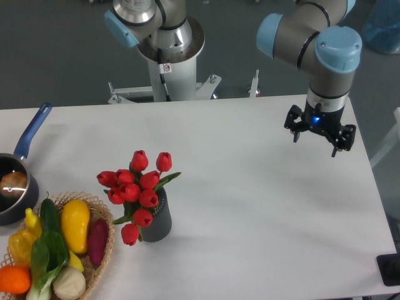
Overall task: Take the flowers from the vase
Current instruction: 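Move the open gripper toward the red tulips in the dark vase, then lower the gripper around the tulip stems and close it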
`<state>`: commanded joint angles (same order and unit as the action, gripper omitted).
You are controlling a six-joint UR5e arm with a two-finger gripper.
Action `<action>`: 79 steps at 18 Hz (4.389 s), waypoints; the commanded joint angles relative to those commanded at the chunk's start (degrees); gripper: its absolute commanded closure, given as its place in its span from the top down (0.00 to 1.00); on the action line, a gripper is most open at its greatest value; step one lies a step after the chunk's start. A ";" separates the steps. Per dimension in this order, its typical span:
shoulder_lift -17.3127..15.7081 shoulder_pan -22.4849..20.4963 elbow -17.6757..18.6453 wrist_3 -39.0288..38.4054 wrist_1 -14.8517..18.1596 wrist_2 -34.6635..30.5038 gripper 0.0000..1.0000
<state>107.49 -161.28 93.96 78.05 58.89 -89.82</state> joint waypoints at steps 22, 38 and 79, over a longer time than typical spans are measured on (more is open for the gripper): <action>-2.11 2.37 10.10 4.83 -1.58 26.17 1.00; -1.67 6.51 11.16 6.06 -1.58 54.99 1.00; 1.14 14.15 11.69 7.82 -1.41 65.83 0.05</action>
<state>108.63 -147.13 105.64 85.87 57.48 -23.99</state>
